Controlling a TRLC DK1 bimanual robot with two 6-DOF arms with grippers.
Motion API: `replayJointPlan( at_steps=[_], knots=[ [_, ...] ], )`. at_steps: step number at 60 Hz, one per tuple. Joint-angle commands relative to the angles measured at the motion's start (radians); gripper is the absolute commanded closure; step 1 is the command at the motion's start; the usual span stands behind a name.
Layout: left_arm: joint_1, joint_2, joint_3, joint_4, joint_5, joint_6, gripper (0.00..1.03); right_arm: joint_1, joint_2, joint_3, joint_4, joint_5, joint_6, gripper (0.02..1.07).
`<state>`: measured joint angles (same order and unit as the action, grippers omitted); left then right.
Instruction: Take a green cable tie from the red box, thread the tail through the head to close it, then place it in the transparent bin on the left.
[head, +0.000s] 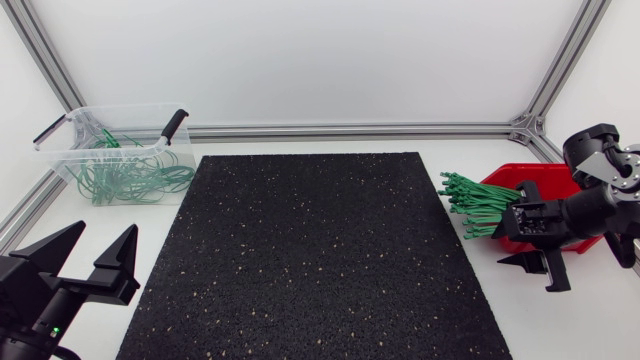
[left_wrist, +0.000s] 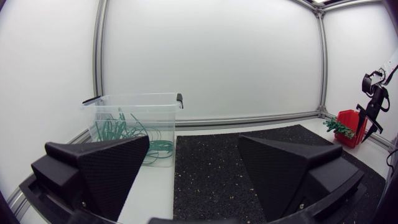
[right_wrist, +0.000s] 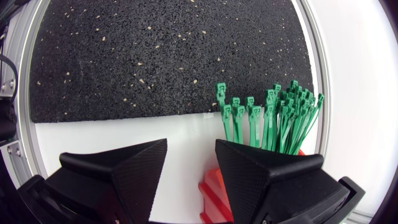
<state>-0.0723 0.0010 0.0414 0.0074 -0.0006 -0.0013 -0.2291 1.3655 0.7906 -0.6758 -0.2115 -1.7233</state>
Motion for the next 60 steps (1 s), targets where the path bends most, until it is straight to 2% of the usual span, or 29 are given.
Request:
replayJointPlan(
  at_steps=[1, 16, 46, 60],
  knots=[
    [-0.006, 0.013, -0.040, -0.024, 0.011, -0.020, 0.04, 0.022, 0.033, -0.007, 0.013, 0.006, 0.021, 0.48],
    [-0.017, 0.014, -0.040, -0.024, 0.011, -0.022, 0.04, 0.048, 0.132, 0.053, 0.073, 0.026, 0.068, 0.48],
    [-0.015, 0.017, -0.040, -0.024, 0.011, -0.022, 0.04, 0.057, 0.162, 0.137, 0.059, 0.023, 0.085, 0.48],
    [-0.011, 0.017, -0.040, -0.024, 0.011, -0.022, 0.04, 0.057, 0.139, 0.082, 0.047, 0.026, 0.074, 0.48]
  ],
)
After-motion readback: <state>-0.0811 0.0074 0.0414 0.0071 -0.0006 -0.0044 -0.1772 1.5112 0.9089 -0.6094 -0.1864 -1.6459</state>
